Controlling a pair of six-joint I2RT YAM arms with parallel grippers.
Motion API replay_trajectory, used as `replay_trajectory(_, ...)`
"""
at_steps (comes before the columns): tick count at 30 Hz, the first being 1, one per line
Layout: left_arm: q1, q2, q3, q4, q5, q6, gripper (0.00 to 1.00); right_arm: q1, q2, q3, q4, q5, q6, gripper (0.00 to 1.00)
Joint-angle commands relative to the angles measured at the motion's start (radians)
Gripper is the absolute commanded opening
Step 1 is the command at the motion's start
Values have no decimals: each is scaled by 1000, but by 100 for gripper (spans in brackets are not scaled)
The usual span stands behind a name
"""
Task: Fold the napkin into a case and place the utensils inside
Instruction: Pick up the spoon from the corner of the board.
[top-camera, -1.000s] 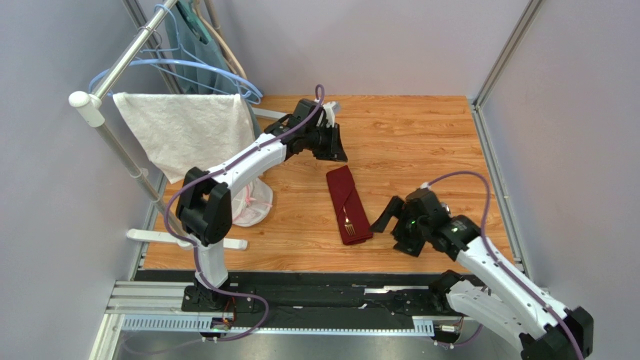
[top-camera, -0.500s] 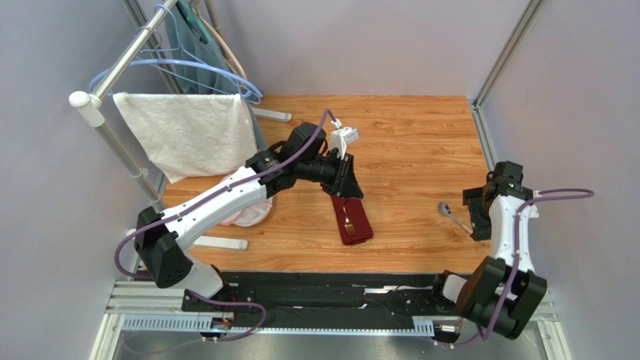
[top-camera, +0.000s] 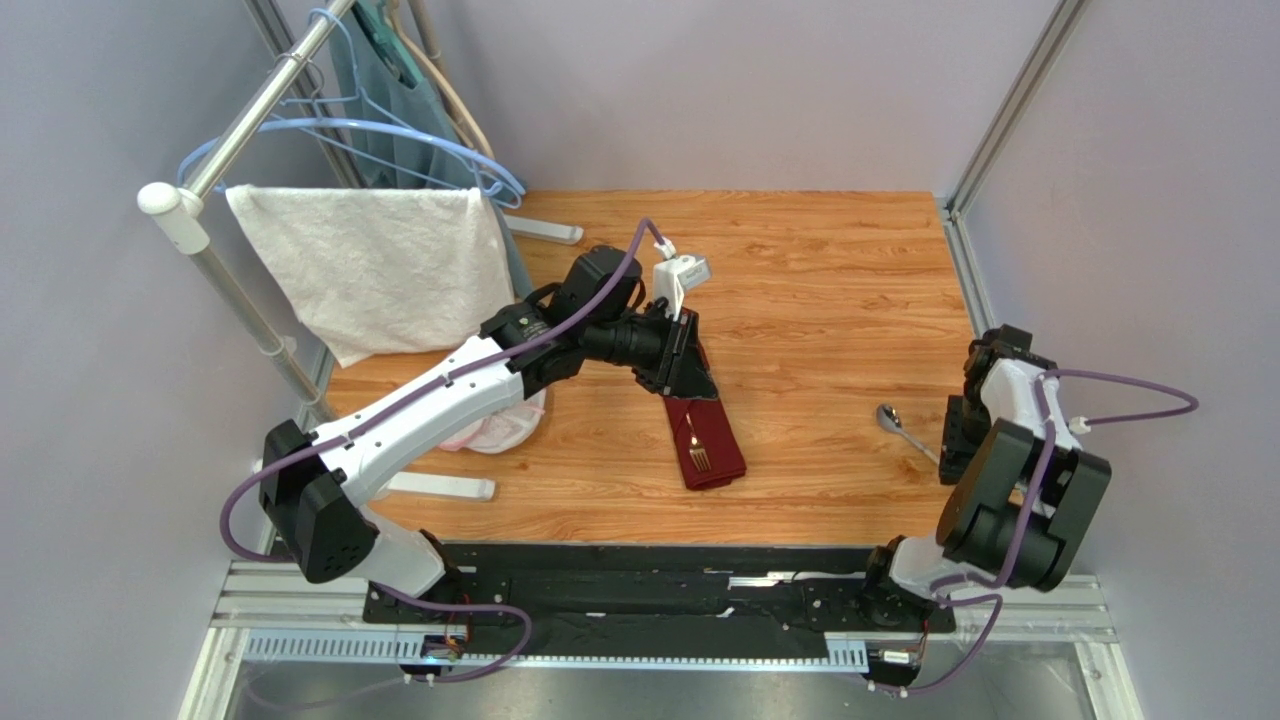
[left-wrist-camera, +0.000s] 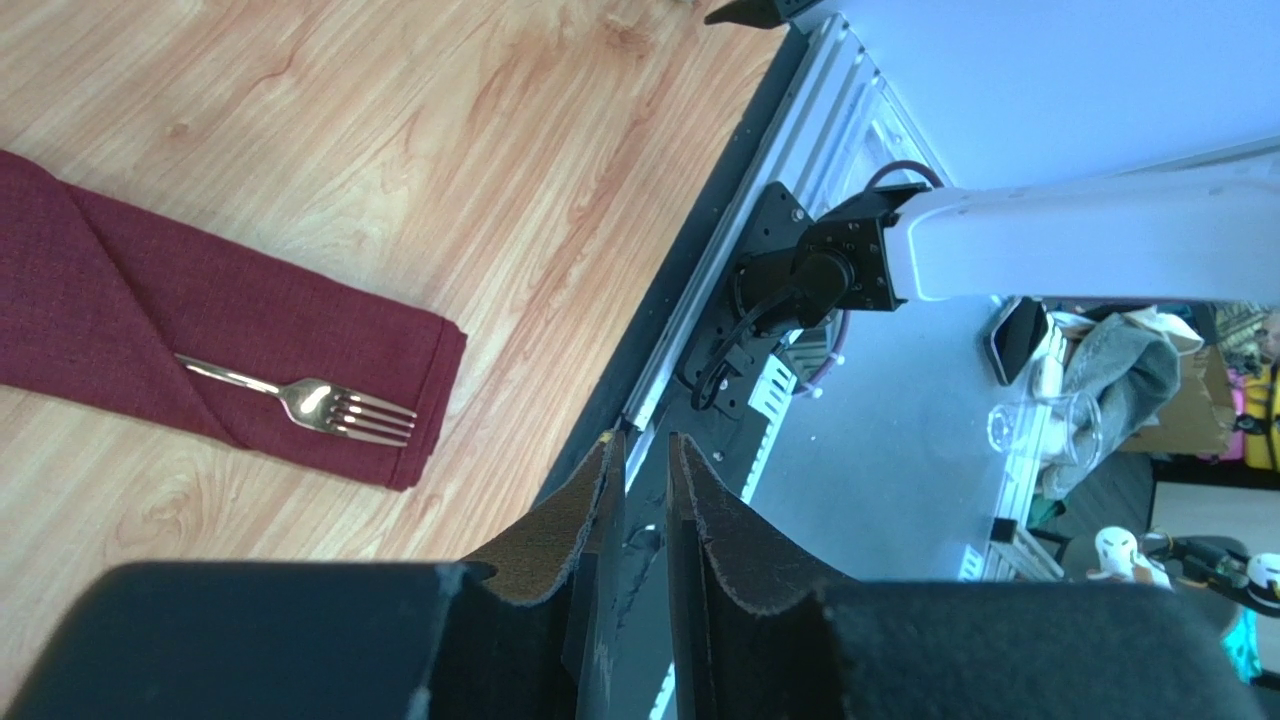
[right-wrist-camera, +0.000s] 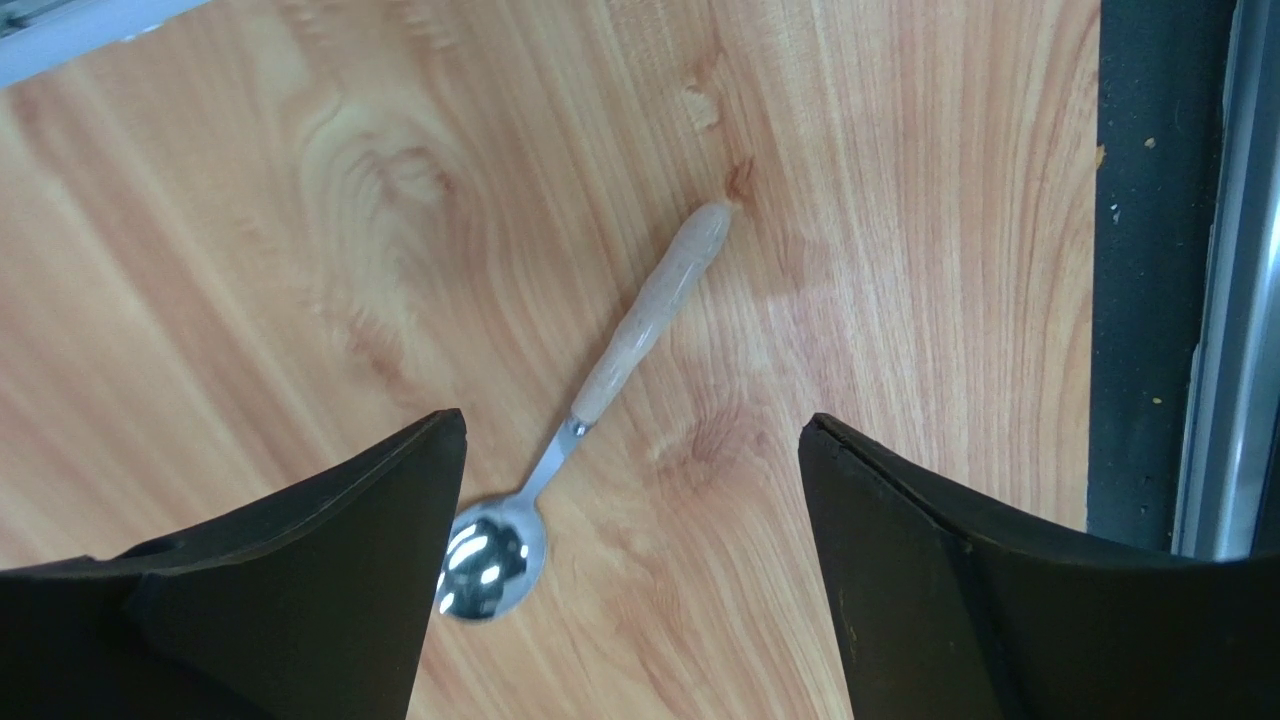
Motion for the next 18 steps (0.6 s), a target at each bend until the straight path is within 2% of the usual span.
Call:
replay_trajectory(1, 0, -27, 10, -11, 4, 28, 24, -13, 89, 41, 58, 69, 51, 83)
replay_trajectory(6, 0, 3, 23, -11, 0, 27, 24, -16, 155, 44, 97, 72, 52, 69)
replay_trajectory(8, 0, 14, 38, -14, 7, 25, 23, -15, 163, 36, 98, 74, 64, 56)
replay_trajectory(9, 0, 23, 44, -14, 7, 24, 23, -15, 172, 32, 101, 72, 66, 41)
replay_trajectory(15, -1, 40, 73, -16, 18, 8, 23, -4, 211, 15, 163, -17, -5, 1)
replay_trajectory(18, 0, 40, 83, -8, 10, 5, 23, 40, 183, -34, 228, -46, -45, 0)
